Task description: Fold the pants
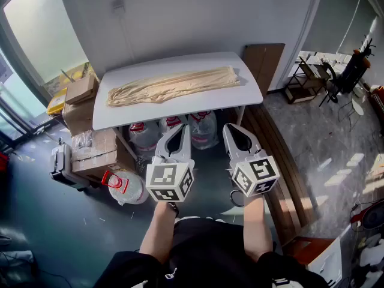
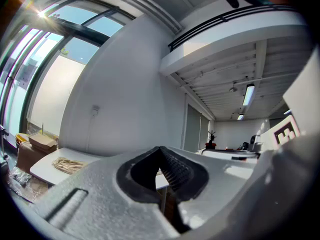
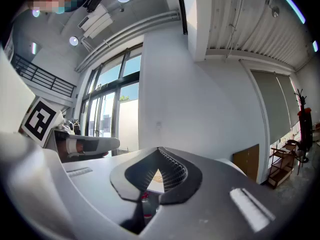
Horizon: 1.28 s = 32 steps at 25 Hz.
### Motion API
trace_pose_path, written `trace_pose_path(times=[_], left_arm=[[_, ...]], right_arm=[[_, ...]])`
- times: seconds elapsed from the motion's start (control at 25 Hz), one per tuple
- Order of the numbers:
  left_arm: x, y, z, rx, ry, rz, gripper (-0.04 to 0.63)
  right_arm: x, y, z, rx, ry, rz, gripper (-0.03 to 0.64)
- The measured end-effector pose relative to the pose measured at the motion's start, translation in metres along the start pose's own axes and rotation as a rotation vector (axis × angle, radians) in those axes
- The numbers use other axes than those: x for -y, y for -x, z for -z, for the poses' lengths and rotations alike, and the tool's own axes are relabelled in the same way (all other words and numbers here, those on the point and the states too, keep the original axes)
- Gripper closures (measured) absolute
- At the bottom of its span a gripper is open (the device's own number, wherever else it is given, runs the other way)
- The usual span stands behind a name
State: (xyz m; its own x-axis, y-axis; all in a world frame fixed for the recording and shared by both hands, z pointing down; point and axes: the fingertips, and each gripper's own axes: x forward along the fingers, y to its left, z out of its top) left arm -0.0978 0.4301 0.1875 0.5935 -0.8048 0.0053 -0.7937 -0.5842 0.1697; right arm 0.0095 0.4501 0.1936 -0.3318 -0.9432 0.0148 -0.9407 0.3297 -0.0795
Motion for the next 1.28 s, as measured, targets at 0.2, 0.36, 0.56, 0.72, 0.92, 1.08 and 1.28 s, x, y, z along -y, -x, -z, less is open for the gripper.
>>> trace_pose_path(times=[0.2,0.36,0.56,0.72,0.92,1.08,1.28], left_arm=[[-0.006,-0.001,0.002,-0.005,0.002,-0.008,0.591],[-0.006,0.000,0.007,-0.010,0.009,-0.021,0.591],[0.000,-0.004,0.007,-0.005,0.010,-0.029,0.591],[0.009,-0.003,0.009,-0.001,0.008,-0.041,0.591],[0.020,0.005,0.015,0.000,0.013,-0.062,0.591],[0.021,0.017,0.019,0.002,0.014,-0.104,0.591],[0.022,0.027,0.013,0.010,0.000,-0.136,0.591]], right_arm=[[-0.002,-0.006,0.003,0.003,-0.011,-0.013,0.612],[0.001,-0.006,0.008,-0.001,-0.018,-0.018,0.612],[0.008,-0.003,0.005,0.013,-0.001,-0.017,0.612],[0.021,0.008,0.002,0.040,0.000,-0.004,0.612],[0.030,0.021,-0.006,0.073,0.005,0.008,0.612],[0.027,0.028,-0.009,0.096,0.009,-0.007,0.612],[0.022,0.034,-0.011,0.110,0.016,-0.036,0.612]])
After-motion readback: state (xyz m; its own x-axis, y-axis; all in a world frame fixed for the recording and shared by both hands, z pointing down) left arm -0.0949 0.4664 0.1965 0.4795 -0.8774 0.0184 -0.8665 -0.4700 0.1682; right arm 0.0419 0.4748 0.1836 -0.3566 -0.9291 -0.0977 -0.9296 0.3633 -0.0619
